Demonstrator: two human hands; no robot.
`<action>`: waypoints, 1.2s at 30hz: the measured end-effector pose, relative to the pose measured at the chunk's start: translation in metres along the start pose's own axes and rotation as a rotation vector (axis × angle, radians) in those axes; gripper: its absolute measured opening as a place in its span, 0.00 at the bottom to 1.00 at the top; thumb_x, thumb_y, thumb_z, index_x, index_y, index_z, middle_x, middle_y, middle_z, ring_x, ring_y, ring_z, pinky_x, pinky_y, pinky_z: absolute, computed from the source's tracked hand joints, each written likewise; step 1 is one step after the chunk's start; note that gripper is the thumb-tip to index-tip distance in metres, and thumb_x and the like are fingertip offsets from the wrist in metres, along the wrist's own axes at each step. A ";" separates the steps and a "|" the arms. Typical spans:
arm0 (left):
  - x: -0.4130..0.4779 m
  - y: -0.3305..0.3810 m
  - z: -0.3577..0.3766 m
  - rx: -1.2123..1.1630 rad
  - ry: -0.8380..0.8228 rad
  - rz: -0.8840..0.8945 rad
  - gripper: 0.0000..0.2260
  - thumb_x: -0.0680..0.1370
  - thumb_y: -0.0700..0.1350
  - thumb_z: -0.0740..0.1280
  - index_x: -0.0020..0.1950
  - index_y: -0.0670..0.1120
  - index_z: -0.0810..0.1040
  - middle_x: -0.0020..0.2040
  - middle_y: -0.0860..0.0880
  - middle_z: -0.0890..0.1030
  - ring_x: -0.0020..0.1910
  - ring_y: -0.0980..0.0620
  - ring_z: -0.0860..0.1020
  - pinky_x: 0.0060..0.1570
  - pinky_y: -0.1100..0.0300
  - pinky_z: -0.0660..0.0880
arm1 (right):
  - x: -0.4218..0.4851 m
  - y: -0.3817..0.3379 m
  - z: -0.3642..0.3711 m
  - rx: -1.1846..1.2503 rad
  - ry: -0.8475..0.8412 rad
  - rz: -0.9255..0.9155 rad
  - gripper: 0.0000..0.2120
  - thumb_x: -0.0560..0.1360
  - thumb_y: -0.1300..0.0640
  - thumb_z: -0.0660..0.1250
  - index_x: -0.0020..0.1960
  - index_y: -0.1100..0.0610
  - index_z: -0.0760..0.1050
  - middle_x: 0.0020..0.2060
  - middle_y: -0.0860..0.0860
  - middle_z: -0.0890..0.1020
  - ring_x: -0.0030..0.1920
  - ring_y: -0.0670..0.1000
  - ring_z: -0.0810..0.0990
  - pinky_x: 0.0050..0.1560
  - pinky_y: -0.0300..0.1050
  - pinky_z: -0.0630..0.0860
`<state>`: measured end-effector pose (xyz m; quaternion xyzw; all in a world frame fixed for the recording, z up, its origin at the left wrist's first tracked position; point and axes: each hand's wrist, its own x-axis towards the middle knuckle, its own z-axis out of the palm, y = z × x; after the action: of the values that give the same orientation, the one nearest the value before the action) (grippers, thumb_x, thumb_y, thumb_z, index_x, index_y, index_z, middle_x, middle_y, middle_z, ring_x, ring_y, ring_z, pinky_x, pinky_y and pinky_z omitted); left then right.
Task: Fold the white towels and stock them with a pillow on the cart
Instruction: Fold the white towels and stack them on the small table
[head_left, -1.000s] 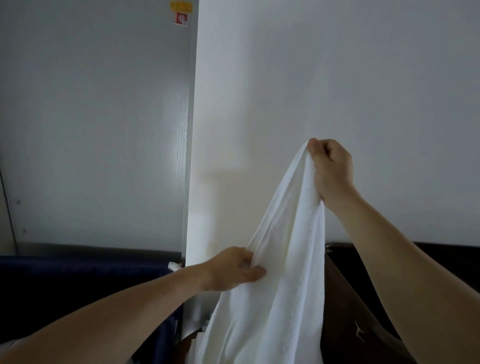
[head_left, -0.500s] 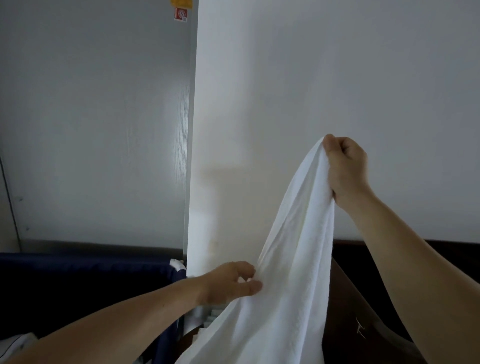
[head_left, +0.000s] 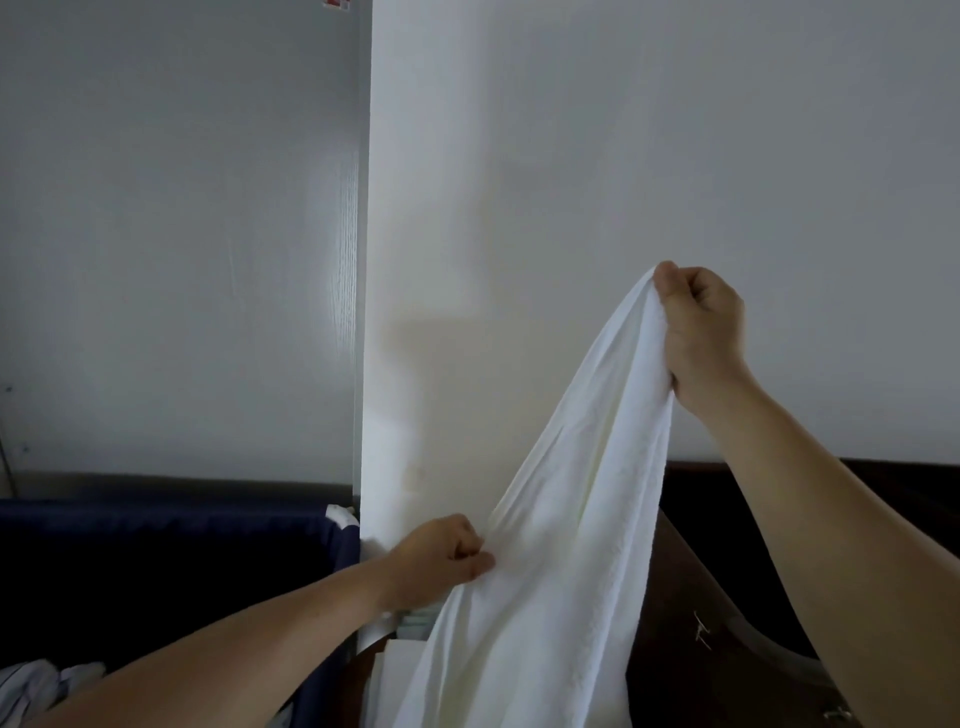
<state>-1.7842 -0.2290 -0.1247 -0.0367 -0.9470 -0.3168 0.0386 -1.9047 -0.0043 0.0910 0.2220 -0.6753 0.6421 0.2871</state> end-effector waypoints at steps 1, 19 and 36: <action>-0.001 -0.002 -0.003 0.005 0.030 0.003 0.16 0.82 0.51 0.65 0.35 0.49 0.71 0.44 0.57 0.70 0.41 0.56 0.72 0.40 0.73 0.66 | 0.001 0.001 -0.002 -0.009 0.003 -0.007 0.15 0.76 0.43 0.65 0.35 0.49 0.71 0.24 0.37 0.70 0.28 0.38 0.68 0.38 0.43 0.70; -0.021 -0.035 -0.065 -0.235 0.336 -0.102 0.10 0.78 0.43 0.72 0.53 0.52 0.74 0.43 0.48 0.81 0.34 0.55 0.77 0.36 0.64 0.73 | 0.014 0.020 -0.019 -0.047 0.021 -0.039 0.12 0.76 0.46 0.67 0.36 0.49 0.73 0.26 0.37 0.75 0.28 0.34 0.71 0.30 0.26 0.67; -0.004 0.017 -0.096 -0.466 0.322 -0.211 0.05 0.76 0.45 0.74 0.44 0.44 0.85 0.40 0.46 0.85 0.35 0.54 0.80 0.36 0.62 0.75 | 0.006 0.033 -0.045 -0.573 -0.213 0.090 0.15 0.80 0.48 0.65 0.44 0.60 0.77 0.36 0.50 0.78 0.42 0.57 0.78 0.37 0.44 0.69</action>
<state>-1.7738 -0.2731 -0.0383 0.1048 -0.8292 -0.5294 0.1455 -1.9267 0.0439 0.0715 0.1676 -0.8644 0.4107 0.2369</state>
